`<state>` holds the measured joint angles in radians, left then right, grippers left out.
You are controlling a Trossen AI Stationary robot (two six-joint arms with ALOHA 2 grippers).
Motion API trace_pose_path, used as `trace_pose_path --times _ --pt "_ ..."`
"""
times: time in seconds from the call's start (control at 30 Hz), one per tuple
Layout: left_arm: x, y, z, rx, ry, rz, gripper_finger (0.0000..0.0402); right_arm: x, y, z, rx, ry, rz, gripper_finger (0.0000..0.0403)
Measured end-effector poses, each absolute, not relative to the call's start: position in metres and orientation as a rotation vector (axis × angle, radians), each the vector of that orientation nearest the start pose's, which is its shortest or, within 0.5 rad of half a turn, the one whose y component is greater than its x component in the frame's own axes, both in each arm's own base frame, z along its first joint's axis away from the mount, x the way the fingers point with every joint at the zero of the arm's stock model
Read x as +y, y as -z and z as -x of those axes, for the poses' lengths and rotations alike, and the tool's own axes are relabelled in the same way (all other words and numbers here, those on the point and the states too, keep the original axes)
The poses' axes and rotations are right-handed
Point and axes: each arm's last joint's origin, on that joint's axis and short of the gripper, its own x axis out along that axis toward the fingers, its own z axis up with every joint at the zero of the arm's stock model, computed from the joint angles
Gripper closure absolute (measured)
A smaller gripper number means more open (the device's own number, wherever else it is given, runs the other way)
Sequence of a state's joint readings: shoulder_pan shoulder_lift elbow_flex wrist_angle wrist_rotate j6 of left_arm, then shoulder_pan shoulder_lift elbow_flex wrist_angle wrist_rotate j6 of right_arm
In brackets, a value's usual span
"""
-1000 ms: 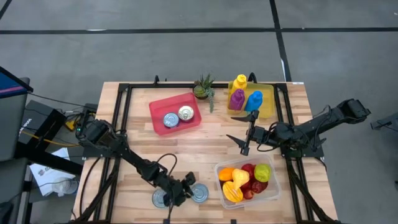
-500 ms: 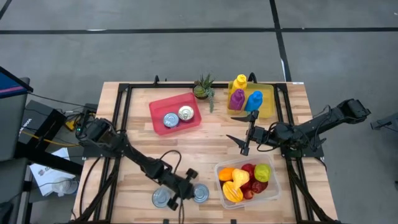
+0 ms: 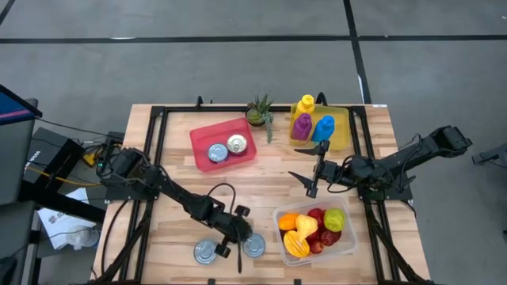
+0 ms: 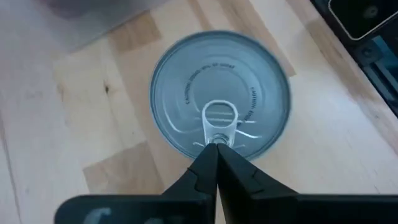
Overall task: Pick & Place Food Item
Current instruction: Put the red tuna can into the red bin
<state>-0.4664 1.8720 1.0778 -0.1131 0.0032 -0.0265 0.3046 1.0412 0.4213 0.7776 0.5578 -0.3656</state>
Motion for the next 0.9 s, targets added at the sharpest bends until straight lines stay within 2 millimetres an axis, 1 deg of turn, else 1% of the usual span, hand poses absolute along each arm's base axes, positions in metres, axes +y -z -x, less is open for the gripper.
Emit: trace_pose_path --times 0.13,0.27,0.3,0.37,0.47,0.57,0.63,0.7,0.8,0.9 --pt "-0.160 -0.144 -0.330 0.964 0.376 -0.194 0.0401 0.049 -0.252 -0.207 -0.095 0.279 0.297 0.0075" --pt "-0.148 -0.135 -0.320 1.102 0.284 -0.263 0.0401 0.049 -0.252 -0.207 -0.093 0.291 0.296 0.0075" --pt "-0.146 -0.136 -0.321 1.106 0.267 -0.270 0.0401 0.049 -0.252 -0.207 -0.092 0.293 0.296 0.0075" --pt "-0.142 -0.139 -0.315 1.147 0.230 -0.298 0.0401 0.049 -0.252 -0.207 -0.092 0.294 0.296 0.0075" --pt "-0.140 -0.145 -0.312 1.152 0.199 -0.308 0.0401 0.049 -0.251 -0.207 -0.083 0.293 0.300 0.0075" --pt "-0.136 -0.162 -0.308 1.113 0.148 -0.334 0.0401 0.049 -0.251 -0.207 -0.080 0.292 0.301 0.0075" --pt "-0.132 -0.175 -0.303 1.090 0.097 -0.362 0.0401 0.049 -0.251 -0.207 -0.082 0.292 0.300 0.0075" --pt "-0.128 -0.192 -0.299 1.035 0.052 -0.350 0.0401 0.049 -0.251 -0.207 -0.082 0.292 0.300 0.0075" --pt "-0.123 -0.222 -0.291 0.935 0.009 -0.250 0.0401 0.048 -0.252 -0.207 -0.084 0.294 0.299 0.0075" --pt "-0.120 -0.243 -0.284 0.860 0.014 -0.153 0.0394 0.048 -0.252 -0.207 -0.083 0.304 0.298 0.0075"
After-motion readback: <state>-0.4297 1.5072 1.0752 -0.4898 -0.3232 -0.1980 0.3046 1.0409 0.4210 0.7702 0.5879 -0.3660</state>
